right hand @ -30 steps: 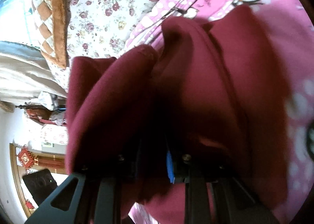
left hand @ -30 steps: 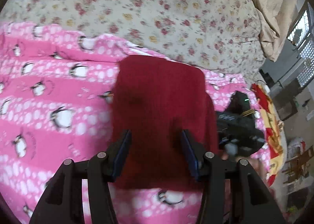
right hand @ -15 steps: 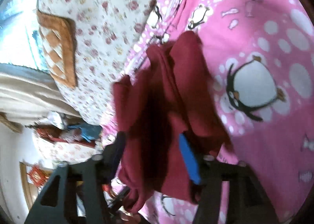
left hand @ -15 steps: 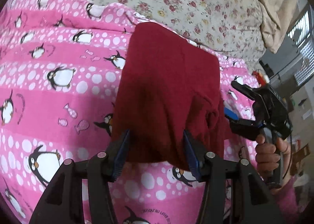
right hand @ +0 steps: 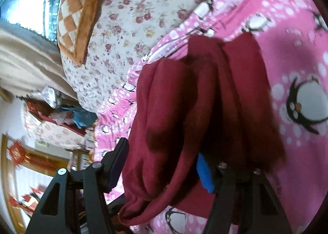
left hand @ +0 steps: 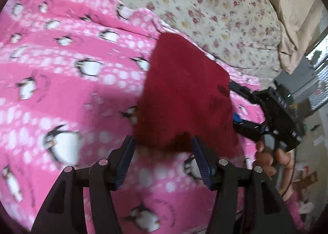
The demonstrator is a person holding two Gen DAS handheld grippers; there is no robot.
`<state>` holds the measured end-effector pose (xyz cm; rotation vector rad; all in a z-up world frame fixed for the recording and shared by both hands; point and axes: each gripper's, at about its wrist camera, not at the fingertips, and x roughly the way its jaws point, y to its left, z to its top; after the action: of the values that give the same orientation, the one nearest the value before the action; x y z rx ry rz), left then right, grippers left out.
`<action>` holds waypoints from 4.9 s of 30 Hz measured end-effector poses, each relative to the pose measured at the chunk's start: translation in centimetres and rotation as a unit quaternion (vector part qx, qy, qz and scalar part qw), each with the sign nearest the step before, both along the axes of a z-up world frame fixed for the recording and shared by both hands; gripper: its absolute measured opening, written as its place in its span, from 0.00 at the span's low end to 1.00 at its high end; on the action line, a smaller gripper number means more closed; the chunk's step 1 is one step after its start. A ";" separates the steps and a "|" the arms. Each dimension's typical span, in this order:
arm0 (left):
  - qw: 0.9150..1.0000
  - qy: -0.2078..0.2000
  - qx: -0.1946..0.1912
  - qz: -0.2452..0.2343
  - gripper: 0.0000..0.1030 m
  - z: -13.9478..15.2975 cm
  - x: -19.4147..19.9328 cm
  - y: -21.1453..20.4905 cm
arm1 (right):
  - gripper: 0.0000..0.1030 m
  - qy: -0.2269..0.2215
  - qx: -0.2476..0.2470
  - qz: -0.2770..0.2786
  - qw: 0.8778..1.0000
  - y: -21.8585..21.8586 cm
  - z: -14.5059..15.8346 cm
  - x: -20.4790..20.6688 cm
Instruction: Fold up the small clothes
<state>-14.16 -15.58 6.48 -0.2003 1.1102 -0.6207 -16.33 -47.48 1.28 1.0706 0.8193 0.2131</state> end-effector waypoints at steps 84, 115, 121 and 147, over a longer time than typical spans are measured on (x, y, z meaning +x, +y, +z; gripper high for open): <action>0.998 -0.028 0.043 -0.037 0.44 1.0 4.8 -7.1 | 0.68 0.062 -0.248 -0.023 0.967 -3.9 4.1 -2.9; 0.993 0.042 -0.056 -0.090 0.23 2.2 3.6 -4.0 | 0.41 -0.027 -0.159 0.066 0.985 2.2 5.7 -2.3; 0.995 0.062 -0.037 -0.065 0.24 1.1 -1.7 2.6 | 0.44 -0.020 -0.102 0.130 0.986 7.0 4.5 -5.8; 0.988 -0.080 0.127 0.032 0.45 1.6 -6.3 3.0 | 0.34 0.026 -0.364 0.206 0.908 16.3 4.9 -13.1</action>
<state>-20.44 -12.61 8.05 0.0329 1.0131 -0.4247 -29.42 -31.15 6.20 0.1914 1.0552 0.2072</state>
